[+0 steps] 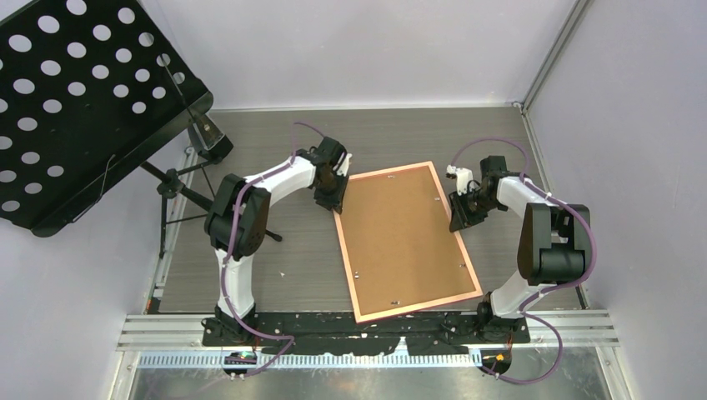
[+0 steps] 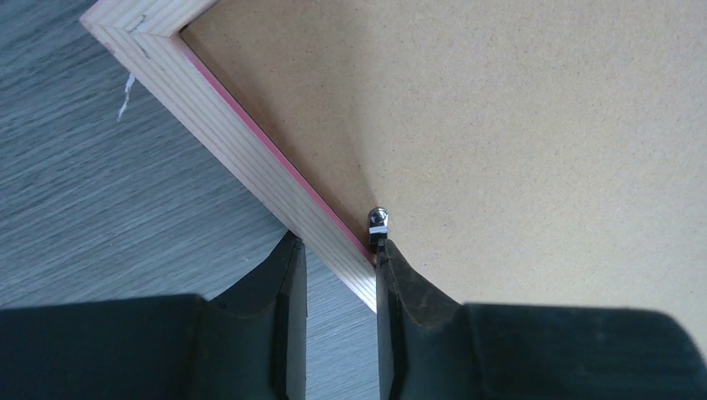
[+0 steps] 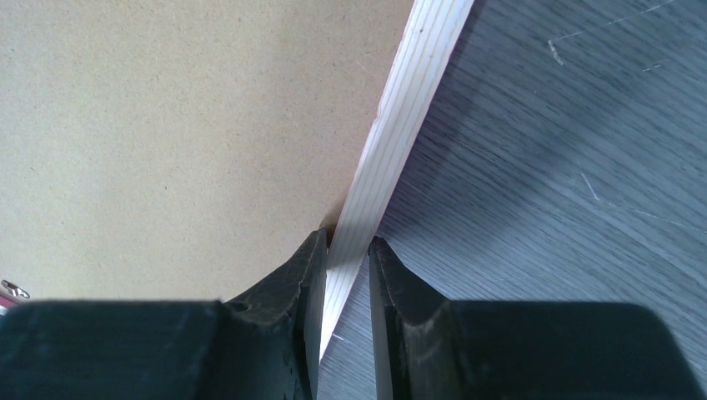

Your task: Put the photo into the frame

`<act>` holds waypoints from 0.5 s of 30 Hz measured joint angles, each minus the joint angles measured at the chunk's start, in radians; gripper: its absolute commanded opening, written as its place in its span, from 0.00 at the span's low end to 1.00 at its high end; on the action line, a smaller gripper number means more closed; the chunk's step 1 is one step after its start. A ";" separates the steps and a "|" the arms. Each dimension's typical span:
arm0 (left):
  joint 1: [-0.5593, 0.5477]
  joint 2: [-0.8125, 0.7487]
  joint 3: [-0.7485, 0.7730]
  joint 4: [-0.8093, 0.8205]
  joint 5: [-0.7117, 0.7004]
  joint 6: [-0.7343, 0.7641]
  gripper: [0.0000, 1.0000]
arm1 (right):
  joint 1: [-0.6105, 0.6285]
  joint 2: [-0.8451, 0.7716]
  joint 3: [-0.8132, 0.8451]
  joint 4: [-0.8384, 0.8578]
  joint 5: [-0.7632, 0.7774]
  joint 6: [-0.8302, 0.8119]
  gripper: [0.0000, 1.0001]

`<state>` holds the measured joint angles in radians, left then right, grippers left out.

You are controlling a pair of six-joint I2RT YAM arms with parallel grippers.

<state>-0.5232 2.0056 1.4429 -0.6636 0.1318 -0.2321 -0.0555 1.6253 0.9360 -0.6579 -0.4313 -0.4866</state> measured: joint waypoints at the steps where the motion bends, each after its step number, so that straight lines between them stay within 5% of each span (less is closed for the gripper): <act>1: 0.000 0.000 0.000 0.002 -0.002 -0.010 0.16 | 0.000 0.000 0.000 -0.002 0.000 0.000 0.05; 7: 0.002 0.000 0.000 0.005 -0.002 -0.019 0.00 | 0.000 0.000 0.000 -0.003 0.001 0.000 0.05; 10: 0.002 -0.001 0.000 0.006 -0.002 -0.017 0.01 | 0.000 0.000 0.000 -0.003 0.002 -0.001 0.05; 13: 0.001 -0.002 0.000 0.006 -0.003 -0.014 0.29 | 0.000 0.000 0.000 -0.003 0.002 -0.002 0.05; 15: 0.001 -0.002 0.000 0.006 -0.005 -0.011 0.39 | 0.000 0.000 0.000 -0.003 0.002 -0.002 0.05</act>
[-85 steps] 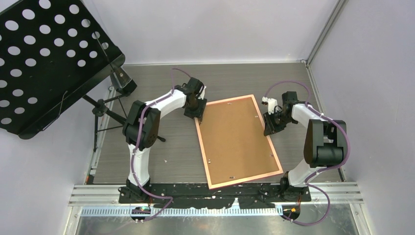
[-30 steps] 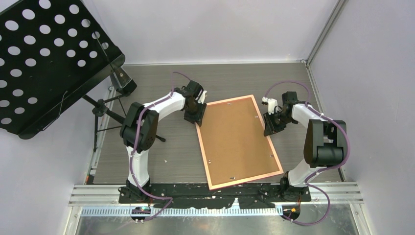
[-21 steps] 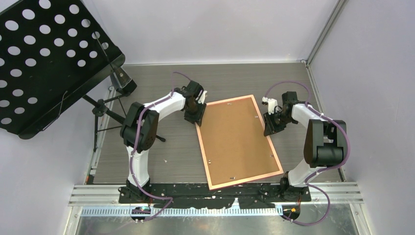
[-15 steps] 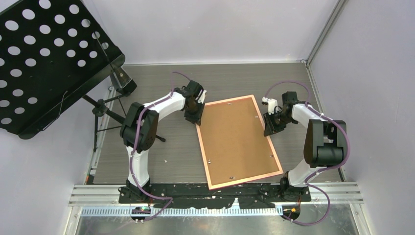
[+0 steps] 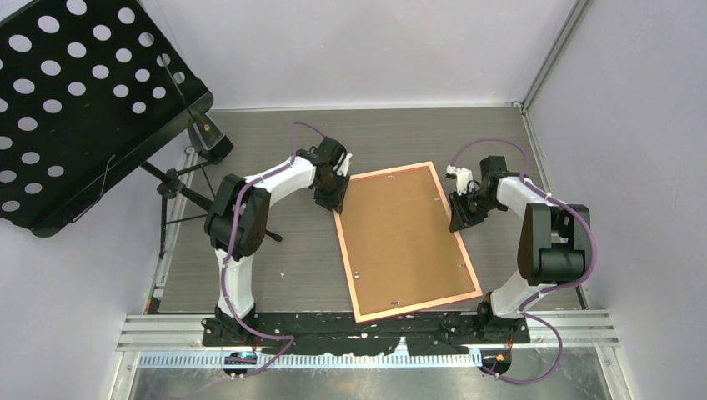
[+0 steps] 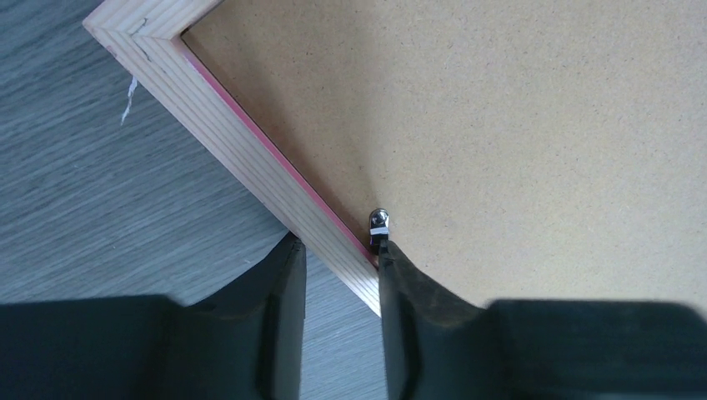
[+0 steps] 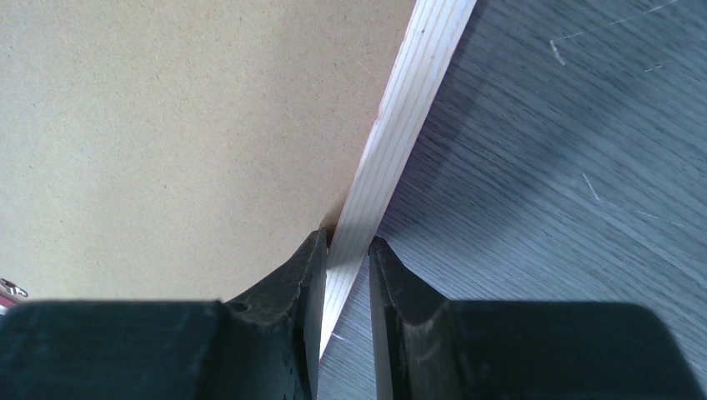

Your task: Put the photo into the frame

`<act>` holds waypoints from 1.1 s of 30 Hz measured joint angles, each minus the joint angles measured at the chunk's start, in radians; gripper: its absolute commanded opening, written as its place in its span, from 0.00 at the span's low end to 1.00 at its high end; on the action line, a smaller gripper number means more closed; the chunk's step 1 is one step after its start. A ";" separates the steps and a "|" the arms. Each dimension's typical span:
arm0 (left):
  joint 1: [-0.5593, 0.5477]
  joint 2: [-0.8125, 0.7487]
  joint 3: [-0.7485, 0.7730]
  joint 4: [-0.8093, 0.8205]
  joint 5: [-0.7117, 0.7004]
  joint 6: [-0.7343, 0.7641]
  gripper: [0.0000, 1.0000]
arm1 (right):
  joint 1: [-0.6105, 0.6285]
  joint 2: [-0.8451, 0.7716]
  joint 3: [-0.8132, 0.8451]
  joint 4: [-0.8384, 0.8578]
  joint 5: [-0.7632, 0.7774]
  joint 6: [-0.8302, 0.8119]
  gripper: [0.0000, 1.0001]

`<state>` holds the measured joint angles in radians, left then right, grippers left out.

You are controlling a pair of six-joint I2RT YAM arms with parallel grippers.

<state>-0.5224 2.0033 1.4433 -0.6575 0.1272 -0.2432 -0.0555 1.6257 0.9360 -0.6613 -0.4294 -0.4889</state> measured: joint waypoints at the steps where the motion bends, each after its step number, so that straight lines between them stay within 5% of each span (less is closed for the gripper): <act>1: 0.000 0.000 0.000 0.000 0.000 0.001 0.42 | 0.000 0.000 0.000 0.000 0.000 -0.001 0.05; 14: -0.001 0.000 0.010 -0.006 -0.010 0.045 0.50 | 0.000 0.000 0.000 0.002 0.001 -0.005 0.05; 27: -0.012 0.028 0.044 -0.022 -0.014 0.067 0.46 | 0.000 0.000 0.000 0.002 0.001 -0.005 0.06; 33: -0.015 0.032 0.053 -0.035 -0.029 0.068 0.36 | 0.000 0.000 0.000 0.002 0.001 -0.005 0.05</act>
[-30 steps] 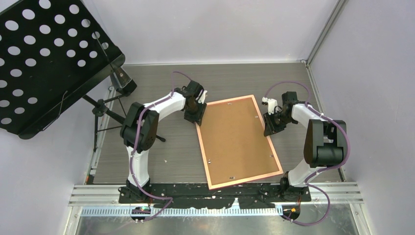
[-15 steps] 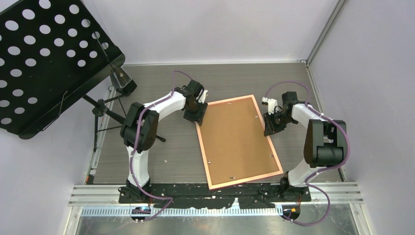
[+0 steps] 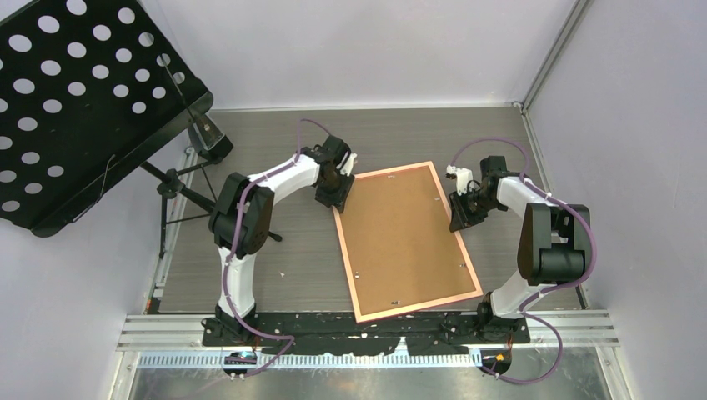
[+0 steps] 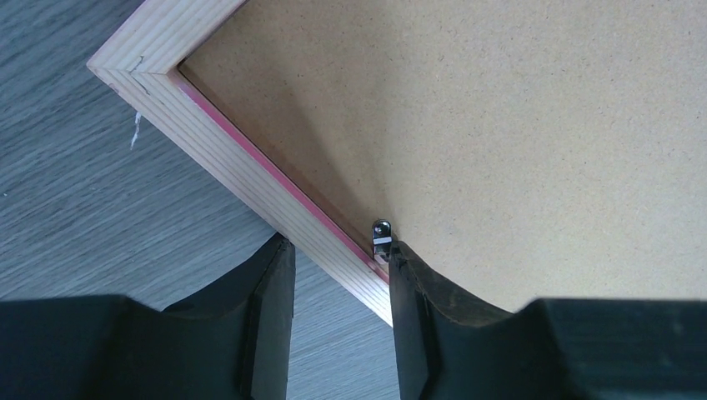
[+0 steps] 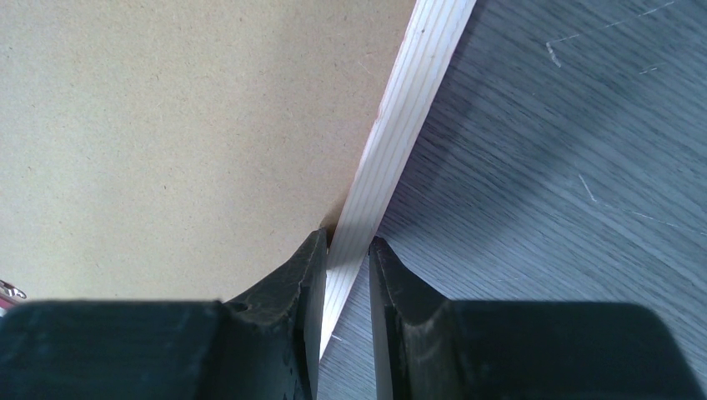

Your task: Put the photo into the frame

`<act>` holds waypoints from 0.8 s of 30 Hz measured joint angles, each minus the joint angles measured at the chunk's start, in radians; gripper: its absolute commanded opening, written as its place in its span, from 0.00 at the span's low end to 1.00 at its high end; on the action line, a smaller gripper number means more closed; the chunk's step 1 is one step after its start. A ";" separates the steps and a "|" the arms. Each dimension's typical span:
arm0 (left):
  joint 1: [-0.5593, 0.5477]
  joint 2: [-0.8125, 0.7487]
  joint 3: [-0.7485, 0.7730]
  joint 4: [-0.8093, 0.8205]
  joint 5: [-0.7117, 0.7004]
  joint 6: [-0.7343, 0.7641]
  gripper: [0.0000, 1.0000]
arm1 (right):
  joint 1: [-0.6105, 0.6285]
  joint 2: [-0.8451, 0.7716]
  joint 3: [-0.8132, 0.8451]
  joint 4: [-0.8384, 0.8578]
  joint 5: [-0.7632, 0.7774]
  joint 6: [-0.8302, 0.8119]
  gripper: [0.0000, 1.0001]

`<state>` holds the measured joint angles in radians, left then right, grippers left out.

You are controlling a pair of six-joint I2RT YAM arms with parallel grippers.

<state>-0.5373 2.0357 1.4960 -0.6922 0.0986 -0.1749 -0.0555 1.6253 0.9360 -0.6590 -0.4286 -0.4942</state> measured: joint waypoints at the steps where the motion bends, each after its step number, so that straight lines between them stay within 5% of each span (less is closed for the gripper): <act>1: 0.000 0.000 0.000 0.000 -0.001 0.000 0.35 | 0.000 0.000 0.000 0.000 0.000 0.000 0.05; 14: -0.004 -0.001 0.000 -0.002 -0.007 0.009 0.00 | 0.000 0.000 0.000 0.000 0.000 -0.001 0.05; 24: -0.024 0.013 0.032 -0.018 -0.030 0.119 0.00 | 0.000 0.000 0.000 -0.001 0.014 -0.005 0.05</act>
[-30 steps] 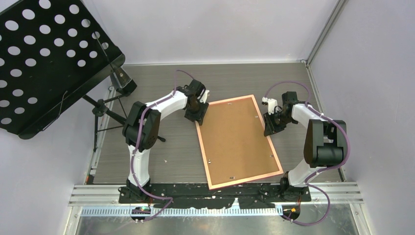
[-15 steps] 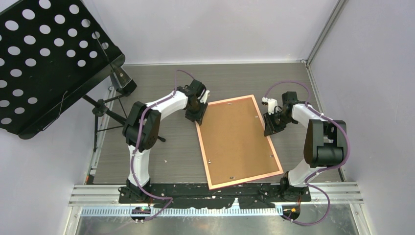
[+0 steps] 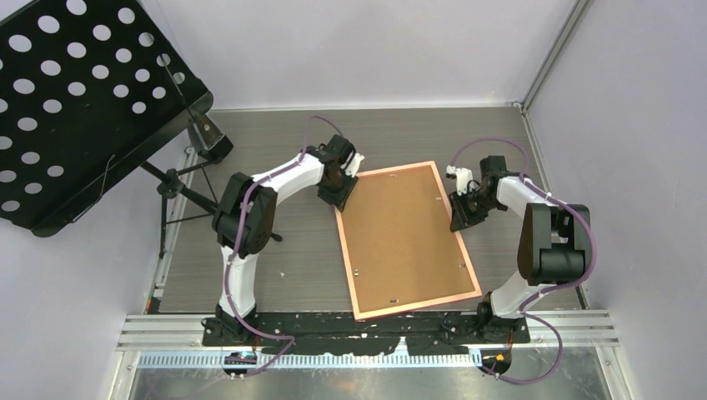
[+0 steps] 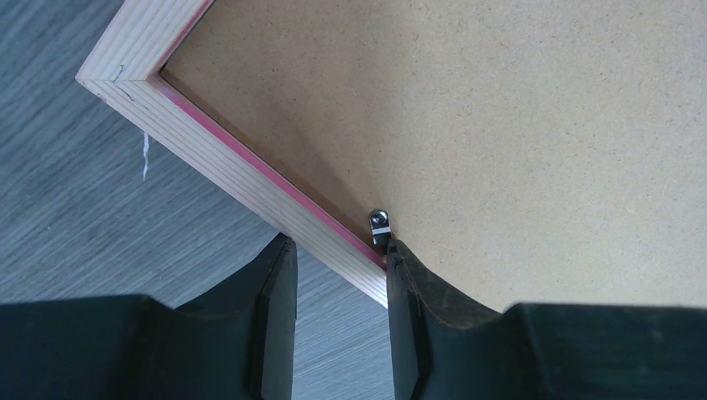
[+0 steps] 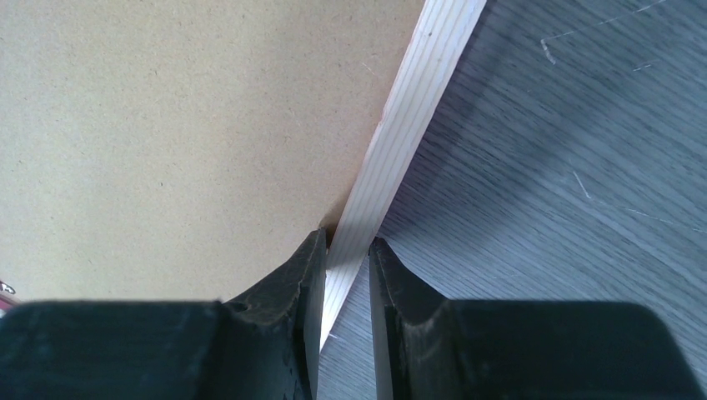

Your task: Put the photo into the frame

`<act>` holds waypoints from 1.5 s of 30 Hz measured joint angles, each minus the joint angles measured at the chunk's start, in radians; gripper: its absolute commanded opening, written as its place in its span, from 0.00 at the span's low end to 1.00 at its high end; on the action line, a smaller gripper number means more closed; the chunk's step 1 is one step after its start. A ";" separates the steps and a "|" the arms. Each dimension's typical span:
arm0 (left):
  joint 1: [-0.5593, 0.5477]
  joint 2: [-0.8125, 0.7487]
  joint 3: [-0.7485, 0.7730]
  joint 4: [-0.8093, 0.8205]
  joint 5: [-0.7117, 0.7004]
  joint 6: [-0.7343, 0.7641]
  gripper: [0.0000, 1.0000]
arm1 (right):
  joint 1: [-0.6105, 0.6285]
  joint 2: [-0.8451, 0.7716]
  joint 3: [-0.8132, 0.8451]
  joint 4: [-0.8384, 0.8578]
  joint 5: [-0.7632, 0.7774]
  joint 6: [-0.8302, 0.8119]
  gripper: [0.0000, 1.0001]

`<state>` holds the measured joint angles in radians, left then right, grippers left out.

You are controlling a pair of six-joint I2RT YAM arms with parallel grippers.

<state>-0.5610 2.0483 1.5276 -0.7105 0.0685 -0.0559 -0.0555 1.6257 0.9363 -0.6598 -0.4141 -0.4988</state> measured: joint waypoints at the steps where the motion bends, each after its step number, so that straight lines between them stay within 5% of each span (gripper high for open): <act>1: -0.001 0.003 0.006 -0.003 -0.001 0.008 0.00 | 0.000 0.000 0.000 0.000 0.001 0.000 0.05; 4: -0.001 0.009 0.014 -0.004 -0.002 0.021 0.00 | 0.000 0.000 0.001 0.000 0.003 0.000 0.05; 10: -0.001 0.012 0.021 -0.010 -0.002 0.029 0.45 | 0.000 0.000 0.002 0.000 0.008 -0.001 0.05; 15: -0.002 0.025 0.048 -0.035 0.009 0.041 0.57 | 0.000 0.000 0.002 0.000 0.010 -0.002 0.05; 39: -0.013 0.036 0.058 -0.039 -0.017 0.045 0.43 | 0.000 0.000 0.002 0.000 0.011 -0.005 0.06; 45: -0.017 0.036 0.058 -0.042 -0.024 0.039 0.32 | 0.000 0.000 0.002 0.000 0.011 -0.005 0.06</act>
<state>-0.5777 2.0846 1.5856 -0.7528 0.0441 -0.0166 -0.0555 1.6257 0.9386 -0.6594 -0.4026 -0.5037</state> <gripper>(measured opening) 0.425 0.274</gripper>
